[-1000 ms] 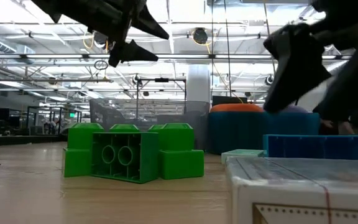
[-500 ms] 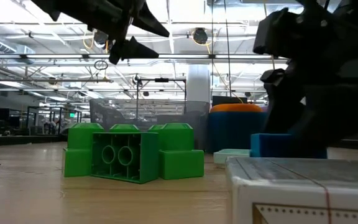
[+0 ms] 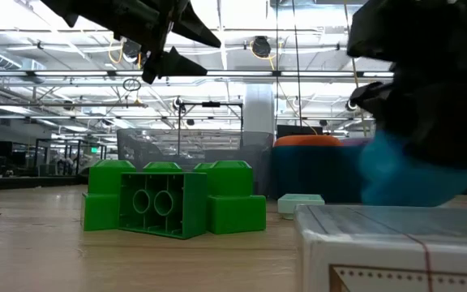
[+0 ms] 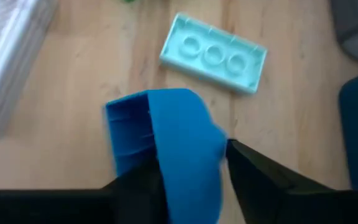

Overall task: Pick & Place Toys
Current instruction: Put the blue game piece into the gray bin

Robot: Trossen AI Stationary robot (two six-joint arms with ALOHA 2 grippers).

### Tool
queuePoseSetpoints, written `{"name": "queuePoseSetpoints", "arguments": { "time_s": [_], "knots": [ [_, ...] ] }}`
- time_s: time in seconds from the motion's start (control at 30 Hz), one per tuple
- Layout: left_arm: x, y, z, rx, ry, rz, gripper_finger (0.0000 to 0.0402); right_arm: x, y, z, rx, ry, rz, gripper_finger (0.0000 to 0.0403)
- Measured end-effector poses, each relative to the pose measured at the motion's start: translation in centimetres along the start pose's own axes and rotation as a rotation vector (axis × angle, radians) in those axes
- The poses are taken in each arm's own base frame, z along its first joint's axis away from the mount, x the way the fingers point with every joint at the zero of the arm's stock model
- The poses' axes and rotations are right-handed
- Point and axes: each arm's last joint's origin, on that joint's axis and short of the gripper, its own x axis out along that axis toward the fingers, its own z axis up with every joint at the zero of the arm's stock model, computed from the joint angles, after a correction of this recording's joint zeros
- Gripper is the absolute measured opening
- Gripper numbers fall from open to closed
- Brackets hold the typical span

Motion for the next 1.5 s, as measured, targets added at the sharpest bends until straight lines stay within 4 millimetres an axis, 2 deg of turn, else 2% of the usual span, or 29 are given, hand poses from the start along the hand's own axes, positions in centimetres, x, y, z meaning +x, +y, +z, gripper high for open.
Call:
{"name": "queuePoseSetpoints", "arguments": {
  "time_s": [0.27,0.4,0.5,0.63,0.73,0.83,0.97,1.07,1.17,1.3,1.4,1.5],
  "knots": [
    [0.4,-0.7,-0.5,-0.004,0.002,-0.037,0.0306,-5.0,-0.5,1.5,-0.037,-0.157,0.058,0.0012],
    [1.1,-1.5,-0.9,0.011,-0.022,-0.110,0.0306,-7.5,-0.6,1.9,-0.025,-0.281,0.020,0.0009],
    [1.6,-1.8,-1.3,0.035,-0.036,-0.122,0.0306,-7.9,-0.3,1.4,-0.012,-0.329,0.045,0.0003],
    [1.7,-1.7,-1.5,0.042,-0.028,-0.118,0.0306,-7.3,0.7,1.1,0.035,-0.510,0.144,0.0004],
    [1.8,-1.7,-1.5,0.042,-0.027,-0.117,0.0306,-5.9,1.9,0.3,-0.071,-0.623,0.347,0.0030],
    [1.8,-1.7,-1.5,0.041,-0.028,-0.117,0.0306,-4.6,2.9,-0.1,-0.167,-0.699,0.513,0.0082],
    [1.8,-1.7,-1.5,0.040,-0.033,-0.108,0.0306,-3.9,3.8,1.1,-0.191,-0.777,0.476,0.0177],
    [1.8,-1.7,-1.5,0.042,-0.033,-0.107,0.0306,-3.2,4.0,2.0,-0.214,-0.655,0.286,0.0236],
    [1.8,-1.7,-1.5,0.042,-0.033,-0.107,0.0306,-2.1,4.0,2.2,-0.261,-0.411,0.098,0.0262],
    [1.8,-1.7,-1.5,0.042,-0.032,-0.107,0.0306,-0.2,4.2,1.7,-0.290,-0.210,0.030,0.0260],
    [1.8,-1.7,-1.5,0.043,-0.031,-0.106,0.0306,1.1,4.1,1.6,-0.313,-0.160,0.041,0.0244],
    [1.8,-1.7,-1.5,0.042,-0.031,-0.107,0.0306,1.7,3.1,1.6,-0.306,-0.131,-0.025,0.0219]
  ]
}}
